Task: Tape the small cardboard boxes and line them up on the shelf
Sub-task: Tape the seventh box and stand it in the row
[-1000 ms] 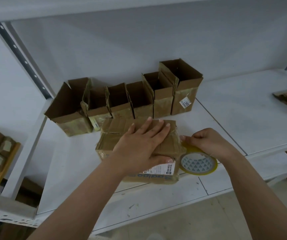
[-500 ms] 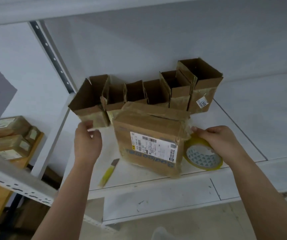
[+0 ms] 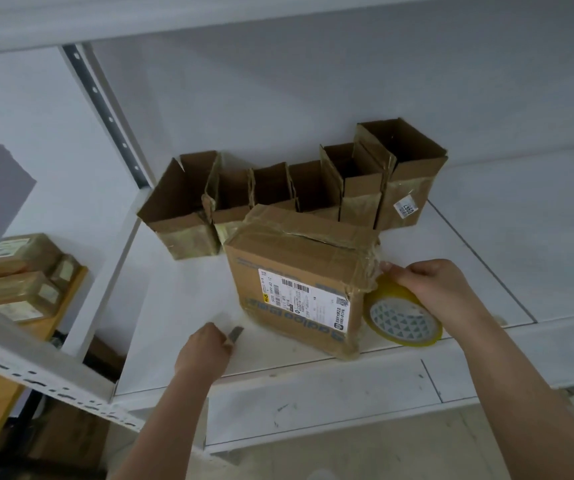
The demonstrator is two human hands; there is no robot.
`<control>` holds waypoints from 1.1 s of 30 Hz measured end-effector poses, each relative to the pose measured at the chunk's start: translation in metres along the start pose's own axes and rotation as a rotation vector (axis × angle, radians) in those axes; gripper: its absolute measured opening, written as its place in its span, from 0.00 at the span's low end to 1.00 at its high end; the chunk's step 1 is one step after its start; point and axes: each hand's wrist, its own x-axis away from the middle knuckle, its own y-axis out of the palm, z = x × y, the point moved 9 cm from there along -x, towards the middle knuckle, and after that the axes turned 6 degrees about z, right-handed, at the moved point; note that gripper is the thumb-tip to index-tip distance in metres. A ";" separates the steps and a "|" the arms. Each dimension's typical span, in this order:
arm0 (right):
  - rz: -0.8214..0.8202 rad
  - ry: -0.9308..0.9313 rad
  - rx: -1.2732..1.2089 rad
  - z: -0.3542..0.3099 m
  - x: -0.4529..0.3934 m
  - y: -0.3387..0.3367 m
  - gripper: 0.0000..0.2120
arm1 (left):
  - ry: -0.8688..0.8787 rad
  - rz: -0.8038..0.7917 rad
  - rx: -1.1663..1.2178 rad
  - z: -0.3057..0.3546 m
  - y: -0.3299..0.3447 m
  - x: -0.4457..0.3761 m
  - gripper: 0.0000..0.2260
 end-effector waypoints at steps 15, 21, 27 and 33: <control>-0.142 0.027 -0.041 0.009 0.010 0.002 0.21 | 0.959 -0.071 0.678 0.256 -0.153 0.111 0.12; -0.403 0.014 -0.248 0.016 0.029 -0.004 0.15 | 0.859 -0.159 0.501 0.274 -0.099 0.094 0.17; -0.361 0.037 -0.228 0.024 0.024 0.003 0.18 | 0.914 -0.045 0.541 0.271 -0.099 0.087 0.17; -0.356 0.054 0.001 0.039 0.021 0.015 0.14 | 0.949 -0.125 0.547 0.272 -0.097 0.089 0.16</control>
